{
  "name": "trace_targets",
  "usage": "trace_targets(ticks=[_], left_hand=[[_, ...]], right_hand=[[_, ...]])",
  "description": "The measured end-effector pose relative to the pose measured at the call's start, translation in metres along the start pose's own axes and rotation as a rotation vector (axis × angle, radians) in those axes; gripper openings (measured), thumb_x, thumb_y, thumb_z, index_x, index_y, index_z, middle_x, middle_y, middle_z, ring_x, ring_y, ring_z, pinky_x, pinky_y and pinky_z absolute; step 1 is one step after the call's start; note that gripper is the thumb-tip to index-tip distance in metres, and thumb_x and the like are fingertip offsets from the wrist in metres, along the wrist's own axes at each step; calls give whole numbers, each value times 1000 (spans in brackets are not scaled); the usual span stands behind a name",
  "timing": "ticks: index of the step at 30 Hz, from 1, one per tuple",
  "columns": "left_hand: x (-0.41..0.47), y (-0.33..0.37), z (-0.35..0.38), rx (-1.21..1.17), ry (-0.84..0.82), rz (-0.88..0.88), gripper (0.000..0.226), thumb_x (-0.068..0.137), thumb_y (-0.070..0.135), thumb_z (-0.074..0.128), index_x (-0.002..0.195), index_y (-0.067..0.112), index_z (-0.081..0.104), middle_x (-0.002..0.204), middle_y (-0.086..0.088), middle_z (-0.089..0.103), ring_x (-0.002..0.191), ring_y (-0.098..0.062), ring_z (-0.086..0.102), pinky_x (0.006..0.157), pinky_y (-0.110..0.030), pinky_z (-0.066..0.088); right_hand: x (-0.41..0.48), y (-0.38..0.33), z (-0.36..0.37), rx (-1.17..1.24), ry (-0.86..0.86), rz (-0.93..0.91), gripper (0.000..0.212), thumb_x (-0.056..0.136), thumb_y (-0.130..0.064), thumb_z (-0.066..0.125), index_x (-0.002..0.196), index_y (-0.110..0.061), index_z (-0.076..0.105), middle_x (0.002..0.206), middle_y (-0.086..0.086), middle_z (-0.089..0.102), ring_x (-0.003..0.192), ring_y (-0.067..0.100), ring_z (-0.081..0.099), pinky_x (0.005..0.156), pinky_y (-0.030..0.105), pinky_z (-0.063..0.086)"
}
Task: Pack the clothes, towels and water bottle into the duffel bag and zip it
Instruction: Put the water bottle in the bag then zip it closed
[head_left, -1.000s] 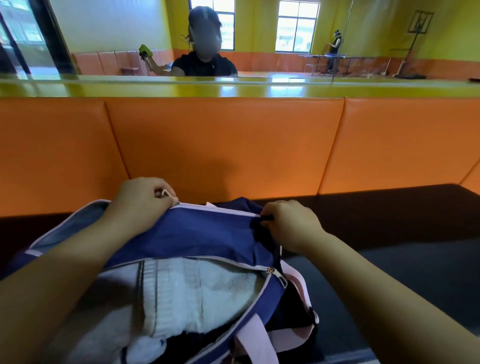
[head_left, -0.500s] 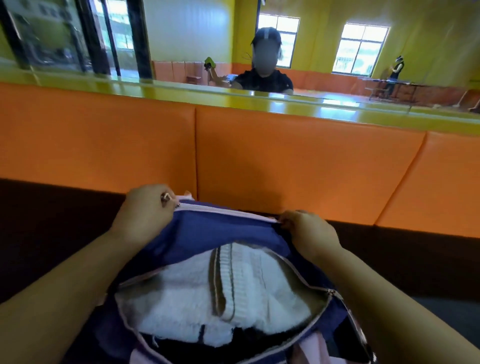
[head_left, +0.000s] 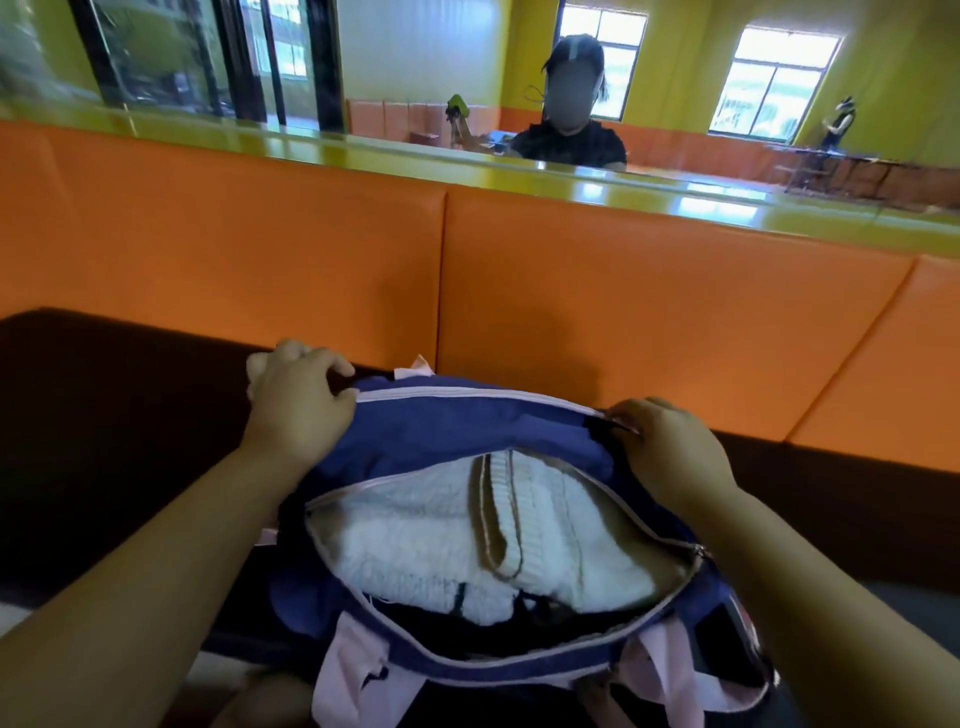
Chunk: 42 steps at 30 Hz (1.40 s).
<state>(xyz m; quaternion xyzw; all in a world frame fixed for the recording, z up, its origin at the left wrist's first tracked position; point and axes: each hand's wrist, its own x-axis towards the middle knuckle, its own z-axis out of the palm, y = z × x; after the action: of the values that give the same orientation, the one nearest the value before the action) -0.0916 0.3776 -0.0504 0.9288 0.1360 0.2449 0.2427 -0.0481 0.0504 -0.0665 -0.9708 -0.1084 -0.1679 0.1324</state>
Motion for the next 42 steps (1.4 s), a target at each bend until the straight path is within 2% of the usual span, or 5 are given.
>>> trace_targets(ticks=[13,18,26,31,42], left_hand=[[-93,113,47,-104,-287,576,36,81,52,58,114,38,57,112,14,48,109,-12,33,82,-24,15],[-85,125,58,223,-321,710,51,79,38,68,126,33,49,119,3,41,112,-23,32,93,-35,22],[-46,124,63,331,-159,919,50,53,-7,78,92,16,58,88,-10,51,75,-28,42,54,-34,35],[-31,132,51,109,-283,754,30,91,8,46,116,24,53,97,-3,61,82,-27,56,67,-44,50],[-24,135,43,-44,-701,495,18,96,36,45,99,28,61,94,-2,64,88,-22,59,79,-44,48]], right_hand=[[-105,52,-15,301,65,11,16,82,-27,71,97,-22,68,94,-10,58,84,10,56,73,23,45],[-110,54,-12,254,-42,8,38,80,-38,71,115,-26,62,109,-9,56,101,14,53,84,26,45],[-77,26,-12,-207,-160,-4,27,91,-37,47,109,-21,60,112,2,58,105,29,52,78,36,39],[-69,34,-30,165,-92,189,22,95,-24,39,88,-11,55,86,5,60,79,30,56,66,38,43],[-68,35,-41,678,-115,296,21,94,-19,53,85,0,58,68,2,52,56,10,46,50,19,37]])
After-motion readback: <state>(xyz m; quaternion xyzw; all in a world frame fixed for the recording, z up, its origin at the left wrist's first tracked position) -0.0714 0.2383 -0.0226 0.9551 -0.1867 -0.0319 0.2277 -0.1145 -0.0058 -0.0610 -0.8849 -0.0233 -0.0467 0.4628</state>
